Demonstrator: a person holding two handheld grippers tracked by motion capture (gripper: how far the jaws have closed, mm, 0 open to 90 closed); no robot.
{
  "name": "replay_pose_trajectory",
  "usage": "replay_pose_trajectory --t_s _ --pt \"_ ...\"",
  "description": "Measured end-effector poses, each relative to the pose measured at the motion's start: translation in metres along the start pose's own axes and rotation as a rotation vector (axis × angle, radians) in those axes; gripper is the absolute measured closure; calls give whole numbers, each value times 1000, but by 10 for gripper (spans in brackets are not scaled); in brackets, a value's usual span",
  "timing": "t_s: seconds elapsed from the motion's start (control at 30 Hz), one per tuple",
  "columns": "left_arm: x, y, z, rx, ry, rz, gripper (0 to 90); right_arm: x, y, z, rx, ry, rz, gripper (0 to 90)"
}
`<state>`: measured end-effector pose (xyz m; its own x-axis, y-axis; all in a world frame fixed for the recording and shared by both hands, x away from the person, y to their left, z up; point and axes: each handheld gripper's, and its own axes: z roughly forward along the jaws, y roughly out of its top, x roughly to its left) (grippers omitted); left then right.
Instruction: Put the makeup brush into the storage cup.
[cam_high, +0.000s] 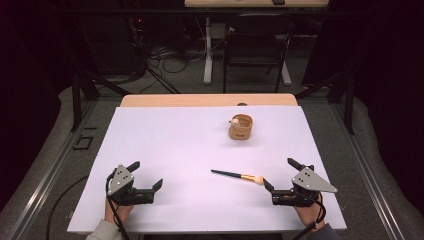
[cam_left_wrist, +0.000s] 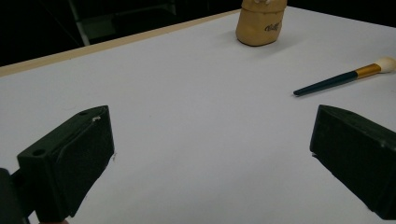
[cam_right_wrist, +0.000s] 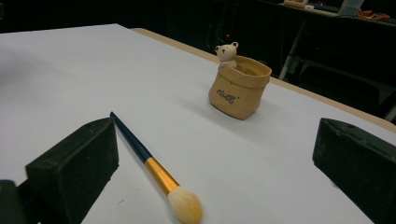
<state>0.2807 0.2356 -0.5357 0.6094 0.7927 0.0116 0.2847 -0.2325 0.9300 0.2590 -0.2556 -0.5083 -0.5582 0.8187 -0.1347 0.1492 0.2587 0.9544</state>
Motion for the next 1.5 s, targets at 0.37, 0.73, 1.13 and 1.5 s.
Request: replay_pose_trajectory --t_s 0.37,0.73,1.13,1.5 --pt "0 0 2 6 -7 -2 0 -1 0 5 10 25 1 0" --pt "0 0 2 9 -8 2 0 0 2 11 24 43 -11 0" --pt "0 0 2 11 -11 4 0 0 5 20 55 80 -32 0" --pt "0 0 2 14 -12 5 0 0 8 29 98 127 -51 0"
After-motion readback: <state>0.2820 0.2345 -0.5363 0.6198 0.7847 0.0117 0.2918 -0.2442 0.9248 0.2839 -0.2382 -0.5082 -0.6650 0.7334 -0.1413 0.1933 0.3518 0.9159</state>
